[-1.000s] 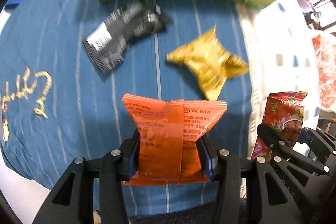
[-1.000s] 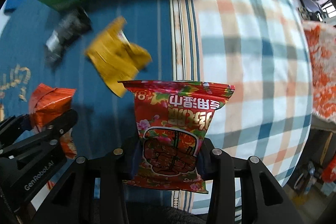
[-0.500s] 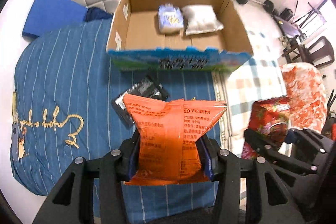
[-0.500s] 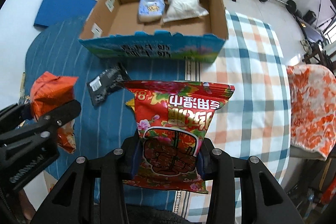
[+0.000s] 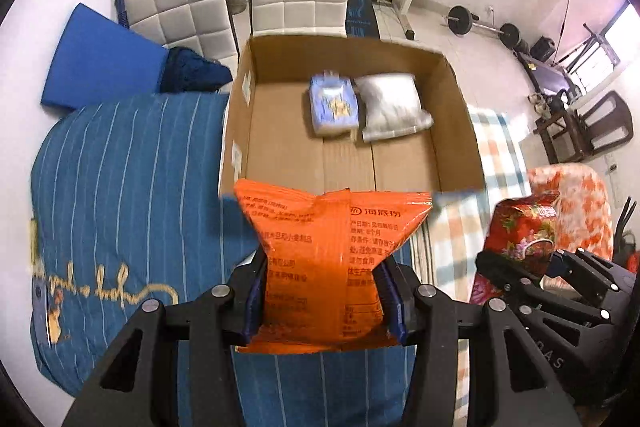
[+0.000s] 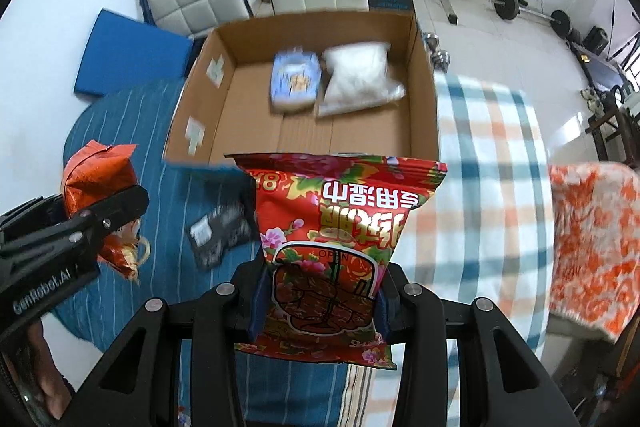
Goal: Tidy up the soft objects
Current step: 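Carry the red and orange packs over the box with both grippers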
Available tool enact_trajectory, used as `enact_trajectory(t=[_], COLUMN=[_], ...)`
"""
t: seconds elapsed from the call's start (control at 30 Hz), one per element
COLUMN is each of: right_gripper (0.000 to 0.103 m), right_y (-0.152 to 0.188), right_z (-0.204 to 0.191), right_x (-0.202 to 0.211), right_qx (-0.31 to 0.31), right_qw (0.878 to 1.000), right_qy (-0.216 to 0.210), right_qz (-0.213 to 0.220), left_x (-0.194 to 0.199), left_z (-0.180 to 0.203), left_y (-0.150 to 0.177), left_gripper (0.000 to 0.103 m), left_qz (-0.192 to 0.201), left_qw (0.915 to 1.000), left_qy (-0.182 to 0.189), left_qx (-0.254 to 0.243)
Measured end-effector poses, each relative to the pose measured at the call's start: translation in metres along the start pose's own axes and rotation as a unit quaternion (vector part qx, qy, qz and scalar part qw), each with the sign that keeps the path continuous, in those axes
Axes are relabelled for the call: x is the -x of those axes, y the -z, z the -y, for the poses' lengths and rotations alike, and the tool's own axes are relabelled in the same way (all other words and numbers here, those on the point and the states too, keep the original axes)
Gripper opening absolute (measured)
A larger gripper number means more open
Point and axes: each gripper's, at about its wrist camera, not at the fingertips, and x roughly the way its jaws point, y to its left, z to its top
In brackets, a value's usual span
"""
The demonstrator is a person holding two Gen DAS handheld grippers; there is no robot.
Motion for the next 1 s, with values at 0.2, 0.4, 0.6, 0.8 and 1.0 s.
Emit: enact_trajectory(t=[0.2, 0.4, 0.6, 0.8, 1.0], right_gripper=[0.044, 0.044, 0.044, 0.044, 0.044], right_y=[-0.072, -0.137, -0.158, -0.155, -0.154], right_z=[0.001, 0.008, 0.020, 0.026, 0.035], right_x=[-0.014, -0.072, -0.153, -0.209, -0.244], right_qx=[0.009, 0.005, 0.004, 0.006, -0.011], right_qw=[1.000, 0.999, 0.995, 0.989, 0.982], right_qy=[0.015, 0.031, 0.044, 0.048, 0.034], right_qz=[0.017, -0.018, -0.090, -0.141, -0.184], left_x=[-0.023, -0.090, -0.168, -0.222, -0.266], left_z=[-0.015, -0.018, -0.023, -0.025, -0.022], left_y=[-0.076, -0.140, -0.169, -0.183, -0.189], left_gripper=[0.045, 0.045, 0.045, 0.045, 0.045], left_qz=[-0.015, -0.068, -0.134, -0.167, -0.196], left_qw=[0.9998, 0.9976, 0.9904, 0.9833, 0.9746], left_qy=[0.009, -0.008, -0.034, -0.070, -0.100], left_qx=[0.004, 0.001, -0.003, -0.019, -0.040])
